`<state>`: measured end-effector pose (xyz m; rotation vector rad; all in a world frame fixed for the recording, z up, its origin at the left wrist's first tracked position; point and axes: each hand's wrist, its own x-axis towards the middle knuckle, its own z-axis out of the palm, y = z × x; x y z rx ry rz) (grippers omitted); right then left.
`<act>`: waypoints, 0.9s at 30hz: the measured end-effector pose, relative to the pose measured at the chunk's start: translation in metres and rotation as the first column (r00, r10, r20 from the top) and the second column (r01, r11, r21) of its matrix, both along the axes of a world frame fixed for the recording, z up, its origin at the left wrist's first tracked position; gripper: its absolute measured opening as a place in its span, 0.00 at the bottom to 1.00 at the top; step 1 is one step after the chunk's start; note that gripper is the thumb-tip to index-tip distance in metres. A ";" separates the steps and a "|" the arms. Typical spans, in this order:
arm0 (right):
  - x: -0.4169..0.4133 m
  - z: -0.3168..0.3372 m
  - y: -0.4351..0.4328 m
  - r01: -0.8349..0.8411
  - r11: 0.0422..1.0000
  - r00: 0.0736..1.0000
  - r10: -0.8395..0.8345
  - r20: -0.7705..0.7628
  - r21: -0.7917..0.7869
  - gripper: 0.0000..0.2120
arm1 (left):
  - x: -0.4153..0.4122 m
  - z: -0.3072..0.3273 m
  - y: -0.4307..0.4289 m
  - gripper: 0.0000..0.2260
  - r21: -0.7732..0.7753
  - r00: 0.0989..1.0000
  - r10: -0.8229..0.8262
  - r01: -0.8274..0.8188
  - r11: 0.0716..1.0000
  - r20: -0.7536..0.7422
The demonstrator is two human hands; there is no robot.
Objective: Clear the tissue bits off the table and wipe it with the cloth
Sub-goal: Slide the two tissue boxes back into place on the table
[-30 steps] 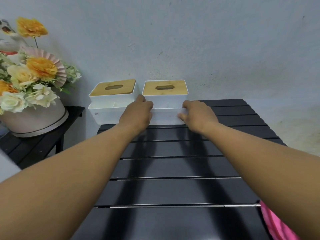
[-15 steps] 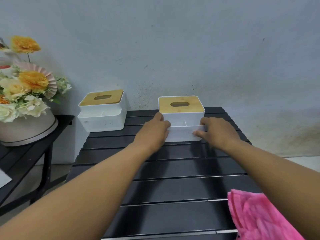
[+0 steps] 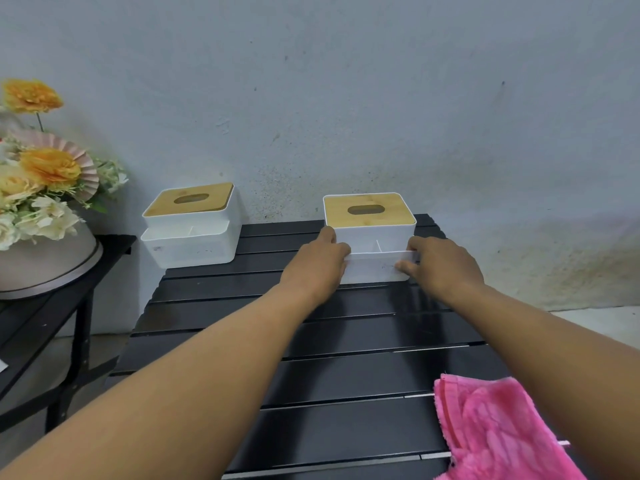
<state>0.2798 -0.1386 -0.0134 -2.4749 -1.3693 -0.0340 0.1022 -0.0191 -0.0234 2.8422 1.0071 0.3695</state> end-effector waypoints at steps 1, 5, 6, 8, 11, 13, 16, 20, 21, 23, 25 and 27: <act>0.001 -0.001 0.000 0.005 1.000 1.000 -0.005 -0.002 -0.003 0.11 | 0.001 -0.001 0.001 0.12 0.004 1.000 -0.001 0.001 1.000 0.001; 0.000 -0.008 0.000 0.002 1.000 1.000 -0.002 0.012 0.017 0.13 | 0.000 -0.004 0.004 0.11 0.009 1.000 -0.005 0.005 1.000 0.010; -0.003 -0.010 0.000 -0.006 0.999 0.999 0.005 0.041 0.034 0.16 | -0.001 -0.005 0.004 0.12 0.008 1.000 -0.009 0.009 1.000 0.017; -0.009 -0.012 0.000 -0.035 0.995 0.993 0.023 0.119 0.099 0.20 | -0.003 -0.006 0.004 0.12 0.008 0.999 -0.021 0.021 1.000 0.045; -0.022 -0.013 0.004 -0.110 0.981 0.972 0.073 0.224 0.157 0.20 | -0.015 -0.007 0.005 0.15 0.011 0.986 -0.014 0.013 1.000 0.165; -0.030 -0.013 0.007 -0.149 0.976 0.964 0.107 0.245 0.161 0.18 | -0.035 -0.005 0.014 0.16 0.035 0.964 0.047 -0.058 0.998 0.263; -0.039 -0.015 0.013 -0.167 0.975 0.964 0.129 0.234 0.149 0.17 | -0.078 0.001 0.037 0.16 0.032 0.913 0.250 -0.274 0.961 0.322; -0.047 -0.016 0.020 -0.156 0.982 0.965 0.127 0.230 0.110 0.17 | -0.130 0.008 0.070 0.18 0.014 0.849 0.480 -0.495 0.869 0.218; -0.048 -0.016 0.021 -0.152 0.983 0.964 0.125 0.236 0.102 0.17 | -0.140 0.008 0.078 0.20 0.009 0.842 0.513 -0.522 0.853 0.167; -0.047 -0.018 0.022 -0.145 0.986 0.962 0.122 0.243 0.079 0.16 | -0.156 0.006 0.093 0.21 0.002 0.835 0.548 -0.549 0.836 0.047; -0.046 -0.020 0.022 -0.145 0.988 0.962 0.128 0.242 0.051 0.15 | -0.168 0.004 0.107 0.22 -0.003 0.835 0.547 -0.549 0.836 -0.062; -0.045 -0.021 0.023 -0.148 0.988 0.962 0.134 0.237 0.044 0.15 | -0.174 0.003 0.118 0.23 -0.005 0.837 0.533 -0.538 0.843 -0.119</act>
